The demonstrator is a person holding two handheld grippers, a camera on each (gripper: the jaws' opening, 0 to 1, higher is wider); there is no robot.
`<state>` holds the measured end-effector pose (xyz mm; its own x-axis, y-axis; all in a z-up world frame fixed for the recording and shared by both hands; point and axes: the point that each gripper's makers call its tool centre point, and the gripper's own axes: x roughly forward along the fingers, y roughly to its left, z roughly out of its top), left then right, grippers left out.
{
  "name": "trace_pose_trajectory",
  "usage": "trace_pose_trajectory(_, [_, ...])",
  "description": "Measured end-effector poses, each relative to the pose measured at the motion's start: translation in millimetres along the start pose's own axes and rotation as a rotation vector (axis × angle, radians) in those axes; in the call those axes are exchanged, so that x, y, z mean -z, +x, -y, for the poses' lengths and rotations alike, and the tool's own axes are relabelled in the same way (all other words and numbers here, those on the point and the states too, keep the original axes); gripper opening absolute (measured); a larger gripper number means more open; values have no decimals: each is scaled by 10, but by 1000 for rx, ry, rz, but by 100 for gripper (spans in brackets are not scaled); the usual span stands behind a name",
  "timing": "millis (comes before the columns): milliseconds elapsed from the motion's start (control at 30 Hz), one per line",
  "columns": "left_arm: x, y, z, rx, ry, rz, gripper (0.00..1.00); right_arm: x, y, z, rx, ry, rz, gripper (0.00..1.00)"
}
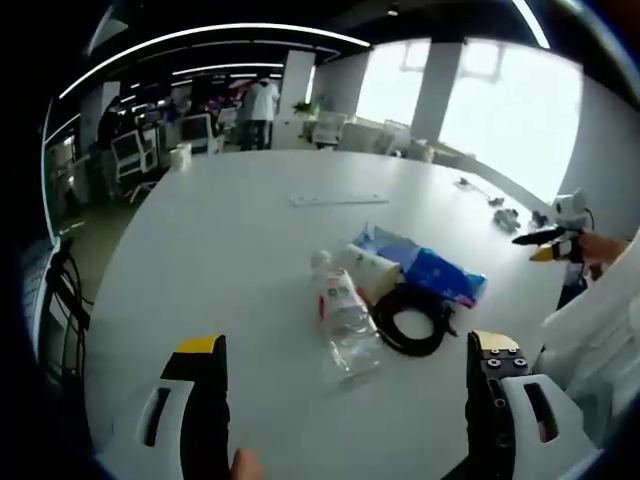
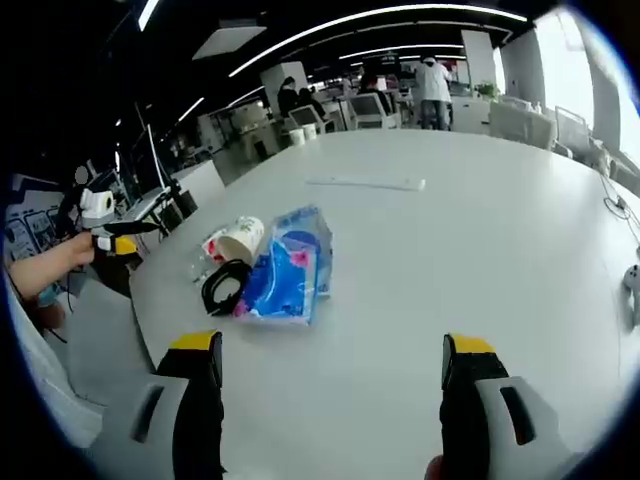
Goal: Arrange the tabletop items into an orderly group along one side of the table until the central work area is clear of visible clutter.
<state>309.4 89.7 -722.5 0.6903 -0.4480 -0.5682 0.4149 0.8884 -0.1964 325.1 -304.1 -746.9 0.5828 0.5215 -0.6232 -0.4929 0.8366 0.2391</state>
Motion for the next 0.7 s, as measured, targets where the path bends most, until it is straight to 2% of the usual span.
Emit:
trace_pose_trajectory(433, [18,103,-15,5,-4,-8,96,108,103,-129,-40,-10,-42,89])
trace_pose_trajectory(700, [-69,193,52,22,20,-2,96,166,180,-196,-56,10,-50,88])
